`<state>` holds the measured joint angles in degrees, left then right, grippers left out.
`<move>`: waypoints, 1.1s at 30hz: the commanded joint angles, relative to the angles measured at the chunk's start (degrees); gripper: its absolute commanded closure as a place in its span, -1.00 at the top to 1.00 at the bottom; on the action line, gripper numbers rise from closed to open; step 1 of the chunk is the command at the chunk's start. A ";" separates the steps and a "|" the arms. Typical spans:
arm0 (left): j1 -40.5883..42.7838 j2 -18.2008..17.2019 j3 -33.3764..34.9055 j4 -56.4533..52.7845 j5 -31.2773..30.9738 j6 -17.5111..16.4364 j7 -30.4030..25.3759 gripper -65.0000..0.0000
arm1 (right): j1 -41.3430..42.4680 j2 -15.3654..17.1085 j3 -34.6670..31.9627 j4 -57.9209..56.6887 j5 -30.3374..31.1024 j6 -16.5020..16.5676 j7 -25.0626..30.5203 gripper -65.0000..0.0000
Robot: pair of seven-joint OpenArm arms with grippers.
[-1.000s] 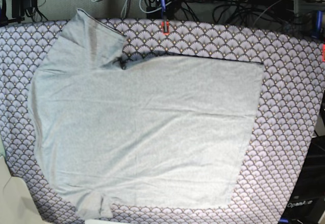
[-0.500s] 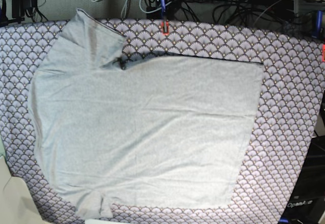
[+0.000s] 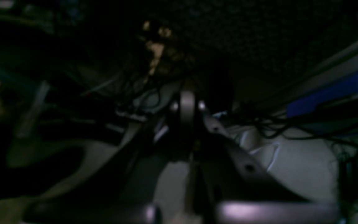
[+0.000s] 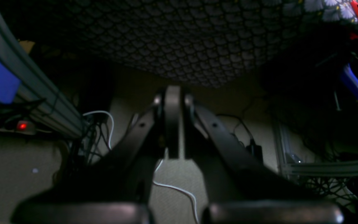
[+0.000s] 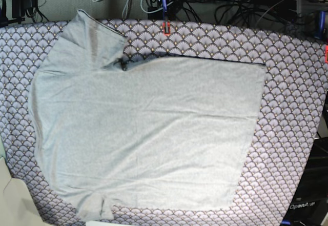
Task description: Fold the T-shirt properly
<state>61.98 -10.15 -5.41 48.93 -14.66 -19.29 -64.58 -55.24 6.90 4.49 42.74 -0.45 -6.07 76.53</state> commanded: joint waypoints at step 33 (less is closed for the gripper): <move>-4.70 13.80 -23.73 62.41 13.03 -1.68 61.98 -1.00 | -8.19 0.36 7.86 54.01 0.40 7.16 -36.31 -1.00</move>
<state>56.31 3.55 -28.86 110.50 -1.10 -20.99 -1.72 -62.81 6.85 12.10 96.03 -0.45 1.26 37.85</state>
